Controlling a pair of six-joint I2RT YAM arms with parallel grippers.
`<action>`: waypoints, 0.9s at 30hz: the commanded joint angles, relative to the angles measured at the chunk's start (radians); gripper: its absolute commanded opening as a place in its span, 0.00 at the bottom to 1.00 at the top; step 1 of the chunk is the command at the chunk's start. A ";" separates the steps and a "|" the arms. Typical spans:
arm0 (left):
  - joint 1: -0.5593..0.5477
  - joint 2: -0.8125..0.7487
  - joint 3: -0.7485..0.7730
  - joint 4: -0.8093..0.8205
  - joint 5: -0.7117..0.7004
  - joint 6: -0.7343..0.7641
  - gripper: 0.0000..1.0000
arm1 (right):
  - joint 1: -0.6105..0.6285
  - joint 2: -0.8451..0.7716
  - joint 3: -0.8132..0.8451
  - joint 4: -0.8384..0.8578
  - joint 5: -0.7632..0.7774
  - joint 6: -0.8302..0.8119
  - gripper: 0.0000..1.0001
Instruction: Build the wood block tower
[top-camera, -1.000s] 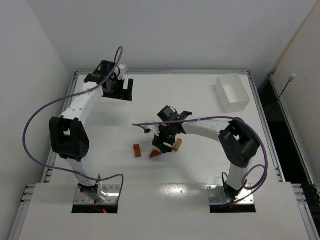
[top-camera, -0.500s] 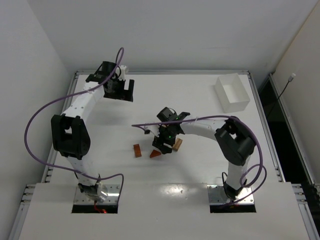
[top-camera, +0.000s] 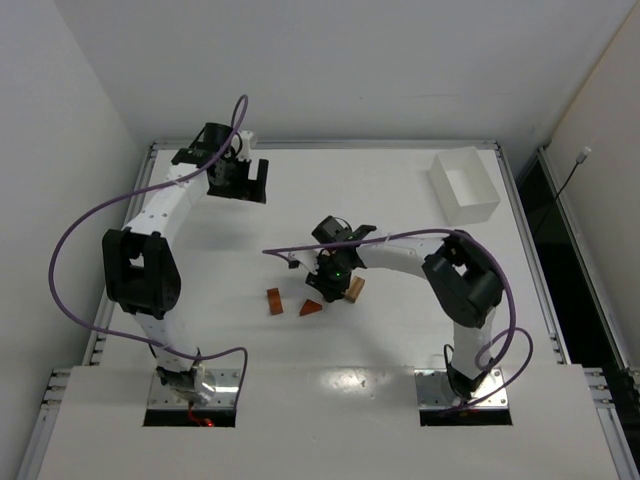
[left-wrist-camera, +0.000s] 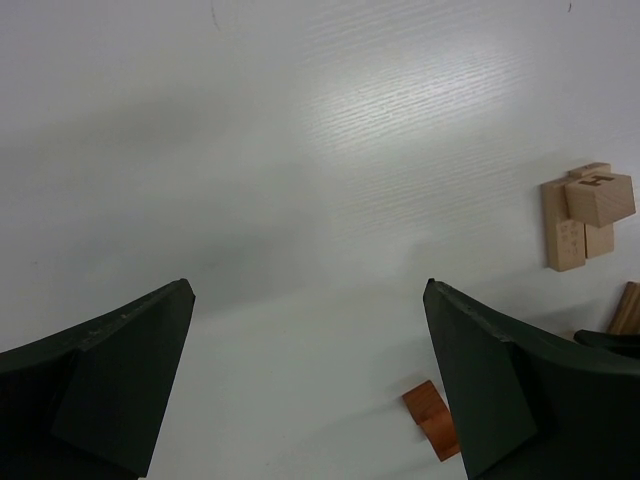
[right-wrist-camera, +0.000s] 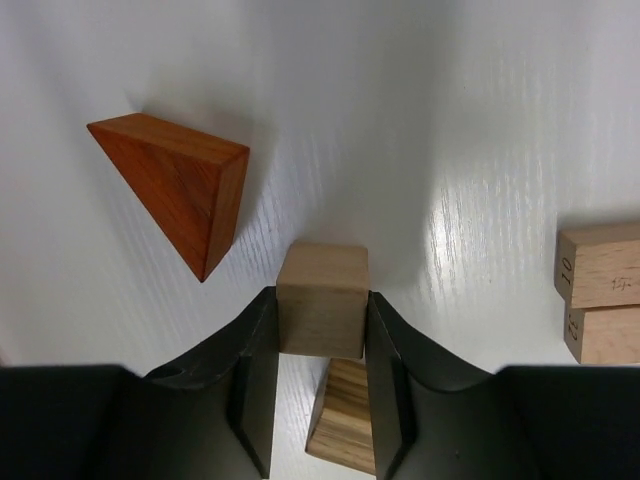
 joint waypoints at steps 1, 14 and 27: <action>0.001 0.001 0.027 0.030 -0.002 -0.006 0.99 | 0.005 0.005 0.021 0.020 0.025 0.017 0.00; -0.066 -0.204 -0.217 0.148 -0.116 -0.133 0.99 | -0.024 -0.144 0.347 -0.207 0.332 0.600 0.00; -0.085 -0.223 -0.226 0.159 -0.220 -0.184 0.99 | -0.048 -0.090 0.487 -0.371 0.603 1.033 0.00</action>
